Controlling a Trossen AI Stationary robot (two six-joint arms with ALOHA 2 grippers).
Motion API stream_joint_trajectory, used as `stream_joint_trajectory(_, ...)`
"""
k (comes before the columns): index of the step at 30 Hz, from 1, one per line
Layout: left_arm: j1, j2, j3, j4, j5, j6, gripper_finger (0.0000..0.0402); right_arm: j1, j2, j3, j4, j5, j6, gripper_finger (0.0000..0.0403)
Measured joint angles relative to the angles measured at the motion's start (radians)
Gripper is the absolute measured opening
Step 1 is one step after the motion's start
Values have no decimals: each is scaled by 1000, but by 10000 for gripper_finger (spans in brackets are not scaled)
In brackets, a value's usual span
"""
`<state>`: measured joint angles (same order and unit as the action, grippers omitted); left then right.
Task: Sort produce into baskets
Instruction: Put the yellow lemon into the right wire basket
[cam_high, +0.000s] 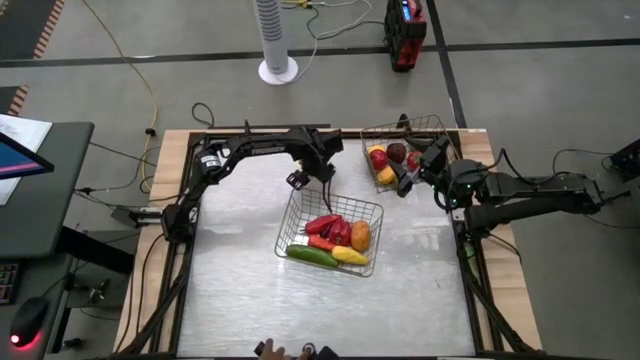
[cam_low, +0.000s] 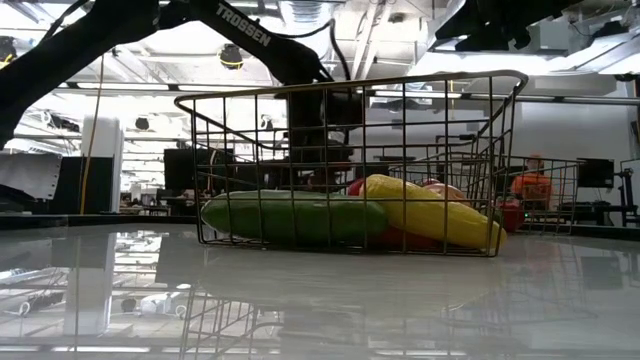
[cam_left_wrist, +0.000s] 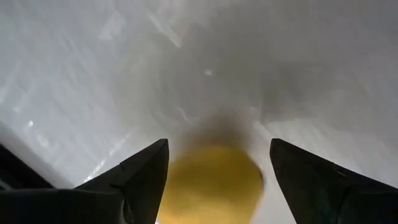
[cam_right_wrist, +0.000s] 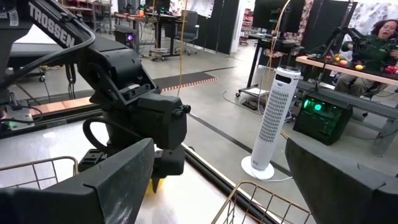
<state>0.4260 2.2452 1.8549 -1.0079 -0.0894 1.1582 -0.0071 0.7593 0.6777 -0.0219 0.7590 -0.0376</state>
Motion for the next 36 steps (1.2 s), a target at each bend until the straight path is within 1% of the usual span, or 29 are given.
stream_joint_trajectory(4, 11, -1, 0, -15, -48, -39, 267, 0, 0, 0, 0, 0, 3, 388)
stream_joint_trajectory(9, 40, -1, 0, -14, -79, -96, 267, 0, 0, 0, 0, 0, 3, 388)
stream_joint_trajectory(16, 81, -2, 0, -4, -71, -124, 267, 0, 0, 0, 0, 0, 3, 388)
stream_joint_trajectory(20, 90, -2, 0, 10, -66, -93, 265, 0, 0, 0, 0, 0, 3, 388)
stream_joint_trajectory(23, 91, -2, 0, 24, -63, -82, 249, 0, 0, 0, 0, 0, 3, 388)
stream_joint_trajectory(30, 91, -3, 0, 33, 1, -95, 194, 0, 0, 0, 0, 0, 2, 388)
stream_joint_trajectory(36, 88, -3, 0, 32, 18, -91, 184, 0, 0, 0, 0, 0, 2, 388)
